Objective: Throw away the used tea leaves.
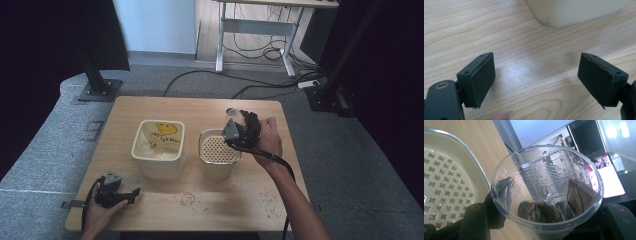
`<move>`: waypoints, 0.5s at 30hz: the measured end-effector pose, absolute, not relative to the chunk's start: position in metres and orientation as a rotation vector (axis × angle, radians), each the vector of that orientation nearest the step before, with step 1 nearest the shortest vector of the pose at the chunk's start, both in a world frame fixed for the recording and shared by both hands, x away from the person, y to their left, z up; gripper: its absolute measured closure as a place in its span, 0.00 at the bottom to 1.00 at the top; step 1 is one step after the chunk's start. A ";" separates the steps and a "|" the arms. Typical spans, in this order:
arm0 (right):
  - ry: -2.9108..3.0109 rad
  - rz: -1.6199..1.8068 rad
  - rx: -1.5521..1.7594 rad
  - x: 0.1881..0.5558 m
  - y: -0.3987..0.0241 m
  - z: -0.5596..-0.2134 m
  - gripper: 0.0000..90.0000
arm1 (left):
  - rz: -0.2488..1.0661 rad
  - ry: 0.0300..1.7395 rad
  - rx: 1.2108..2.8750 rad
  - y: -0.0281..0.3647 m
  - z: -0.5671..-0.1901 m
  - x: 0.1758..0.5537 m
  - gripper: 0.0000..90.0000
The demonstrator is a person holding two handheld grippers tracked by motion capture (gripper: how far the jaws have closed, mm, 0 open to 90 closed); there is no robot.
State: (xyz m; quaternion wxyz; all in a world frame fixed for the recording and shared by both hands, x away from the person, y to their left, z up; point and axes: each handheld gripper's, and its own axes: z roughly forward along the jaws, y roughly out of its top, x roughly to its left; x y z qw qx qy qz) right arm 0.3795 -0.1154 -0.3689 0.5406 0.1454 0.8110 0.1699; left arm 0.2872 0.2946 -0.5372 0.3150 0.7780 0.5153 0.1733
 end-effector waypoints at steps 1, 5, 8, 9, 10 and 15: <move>1.928 0.318 0.263 0.381 -0.107 -0.374 0.40 | 0.455 1.359 2.050 0.295 -0.537 0.287 0.16; 1.925 0.183 0.127 0.382 -0.095 -0.384 0.40 | 0.451 1.360 2.054 0.296 -0.538 0.288 0.16; 1.902 0.080 0.039 0.382 -0.088 -0.392 0.41 | 0.451 1.360 2.055 0.296 -0.538 0.288 0.16; 1.880 0.019 -0.012 0.382 -0.086 -0.396 0.41 | 0.450 1.360 2.056 0.296 -0.538 0.288 0.16; 1.867 -0.019 -0.047 0.382 -0.084 -0.398 0.41 | 0.449 1.360 2.057 0.296 -0.538 0.288 0.16; 1.801 -0.145 -0.206 0.379 -0.073 -0.408 0.41 | 0.448 1.361 2.059 0.296 -0.538 0.288 0.16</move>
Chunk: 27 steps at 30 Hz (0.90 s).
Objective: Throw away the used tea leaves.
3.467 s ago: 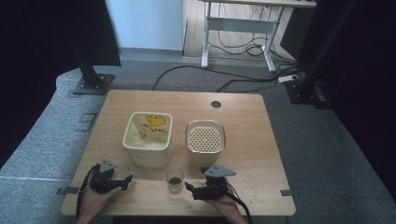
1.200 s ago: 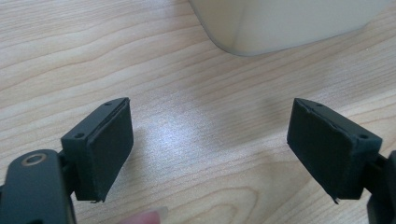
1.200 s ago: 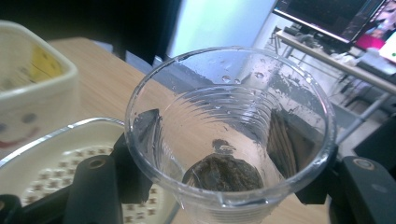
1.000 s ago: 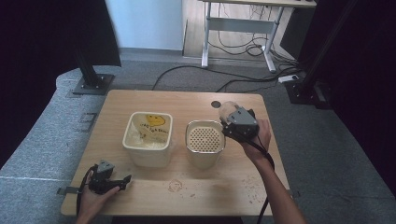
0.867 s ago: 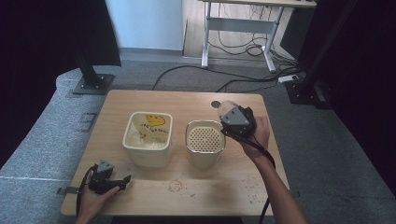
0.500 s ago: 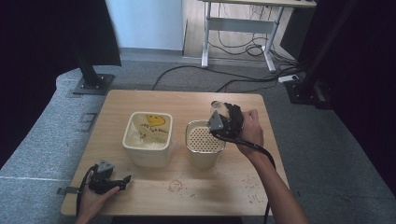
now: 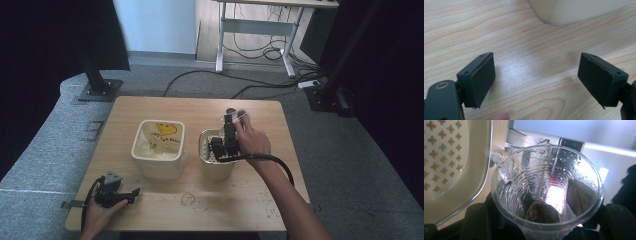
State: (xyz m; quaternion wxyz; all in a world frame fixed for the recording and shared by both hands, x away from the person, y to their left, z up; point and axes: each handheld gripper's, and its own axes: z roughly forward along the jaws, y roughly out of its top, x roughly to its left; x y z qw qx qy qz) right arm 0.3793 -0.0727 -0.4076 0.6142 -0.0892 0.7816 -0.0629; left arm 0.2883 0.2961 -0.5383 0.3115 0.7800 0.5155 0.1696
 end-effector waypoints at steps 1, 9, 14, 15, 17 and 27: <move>1.801 -0.145 -0.206 0.379 -0.073 -0.408 0.41 | 0.448 1.361 2.059 0.296 -0.538 0.288 0.16; 1.706 -0.309 -0.403 0.375 -0.059 -0.416 0.42 | 0.443 1.363 2.061 0.296 -0.539 0.289 0.16; 1.617 -0.453 -0.506 0.377 -0.058 -0.416 0.42 | 0.440 1.365 2.059 0.297 -0.539 0.289 0.16; 1.617 -0.453 -0.506 0.377 -0.058 -0.416 0.42 | 0.440 1.365 2.059 0.297 -0.539 0.289 0.16; 1.567 -0.534 -0.586 0.378 -0.058 -0.419 0.42 | 0.437 1.369 2.060 0.296 -0.539 0.290 0.16; 1.463 -0.668 -0.767 0.374 -0.050 -0.420 0.43 | 0.423 1.371 2.054 0.296 -0.539 0.291 0.16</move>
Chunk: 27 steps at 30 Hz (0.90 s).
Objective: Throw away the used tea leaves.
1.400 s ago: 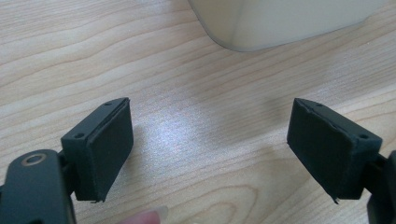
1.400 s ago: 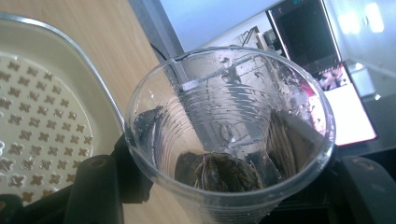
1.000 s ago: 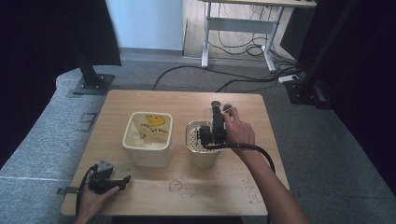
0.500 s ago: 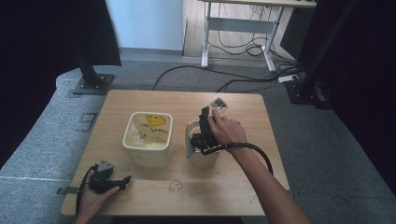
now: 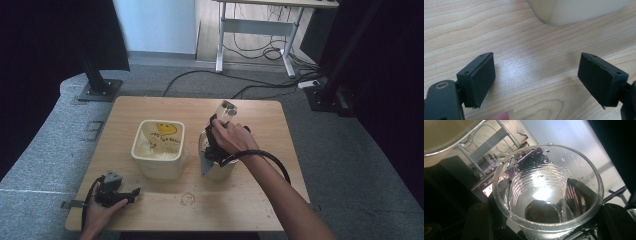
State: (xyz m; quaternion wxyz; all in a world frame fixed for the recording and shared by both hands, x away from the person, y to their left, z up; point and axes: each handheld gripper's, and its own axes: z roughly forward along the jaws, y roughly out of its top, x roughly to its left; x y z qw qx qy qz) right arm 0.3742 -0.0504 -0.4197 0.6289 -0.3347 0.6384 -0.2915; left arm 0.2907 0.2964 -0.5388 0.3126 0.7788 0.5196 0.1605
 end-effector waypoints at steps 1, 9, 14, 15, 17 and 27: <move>1.463 -0.686 -0.785 0.374 -0.050 -0.419 0.43 | 0.424 1.372 2.054 0.296 -0.539 0.291 0.16; 1.458 -0.686 -0.707 0.376 -0.050 -0.415 0.43 | 0.427 1.373 2.056 0.296 -0.539 0.291 0.16; 1.505 -0.628 -0.637 0.377 -0.052 -0.412 0.43 | 0.427 1.373 2.056 0.296 -0.539 0.291 0.16; 1.514 -0.621 -0.624 0.378 -0.053 -0.412 0.43 | 0.426 1.373 2.056 0.296 -0.539 0.291 0.16; 1.553 -0.577 -0.586 0.378 -0.053 -0.412 0.43 | 0.426 1.371 2.057 0.296 -0.539 0.291 0.16; 1.481 -0.577 -0.545 0.378 -0.060 -0.411 0.43 | 0.431 1.378 2.054 0.297 -0.539 0.291 0.16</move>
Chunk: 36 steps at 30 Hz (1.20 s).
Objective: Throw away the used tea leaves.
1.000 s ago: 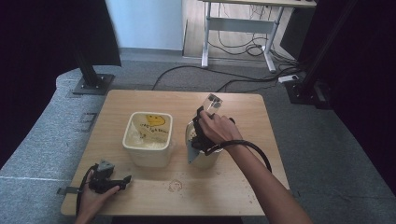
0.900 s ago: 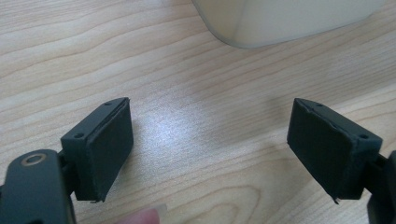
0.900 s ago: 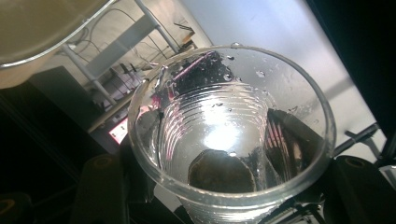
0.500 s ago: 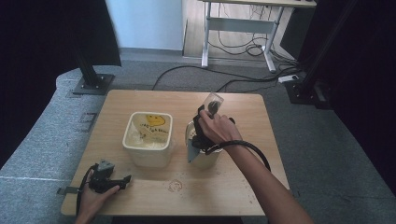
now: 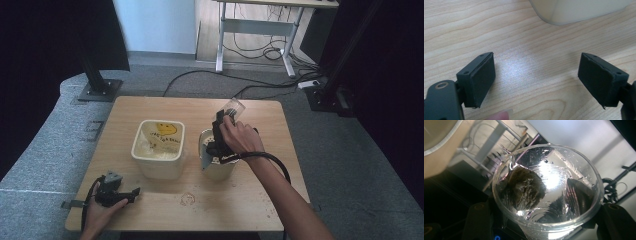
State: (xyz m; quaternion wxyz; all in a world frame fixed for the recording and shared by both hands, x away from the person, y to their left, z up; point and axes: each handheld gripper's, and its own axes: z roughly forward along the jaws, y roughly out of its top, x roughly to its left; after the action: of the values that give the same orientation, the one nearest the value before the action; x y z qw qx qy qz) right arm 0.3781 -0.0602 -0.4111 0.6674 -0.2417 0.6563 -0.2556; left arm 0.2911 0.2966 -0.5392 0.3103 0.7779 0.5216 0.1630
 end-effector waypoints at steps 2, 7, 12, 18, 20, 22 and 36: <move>1.451 -0.594 -0.525 0.378 -0.059 -0.410 0.44 | 0.432 1.379 2.053 0.296 -0.539 0.291 0.16; 1.471 -0.618 -0.570 0.376 -0.054 -0.418 0.44 | 0.429 1.375 2.056 0.296 -0.539 0.291 0.16; 1.447 -0.629 -0.561 0.376 -0.048 -0.419 0.44 | 0.429 1.379 2.052 0.298 -0.539 0.291 0.16; 1.451 -0.631 -0.527 0.378 -0.050 -0.415 0.44 | 0.427 1.382 2.049 0.298 -0.539 0.292 0.16; 1.477 -0.591 -0.525 0.373 -0.050 -0.415 0.44 | 0.428 1.381 2.051 0.297 -0.539 0.292 0.16; 1.487 -0.560 -0.504 0.374 -0.051 -0.413 0.44 | 0.427 1.380 2.053 0.297 -0.539 0.292 0.16; 1.667 -0.275 -0.317 0.373 -0.065 -0.407 0.44 | 0.425 1.372 2.061 0.297 -0.539 0.293 0.16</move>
State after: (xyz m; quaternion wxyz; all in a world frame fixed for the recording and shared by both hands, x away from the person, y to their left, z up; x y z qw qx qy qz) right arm 0.3733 -0.0652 -0.4069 0.6526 -0.1397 0.7348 -0.1214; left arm 0.2929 0.2967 -0.5389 0.3096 0.7800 0.5195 0.1607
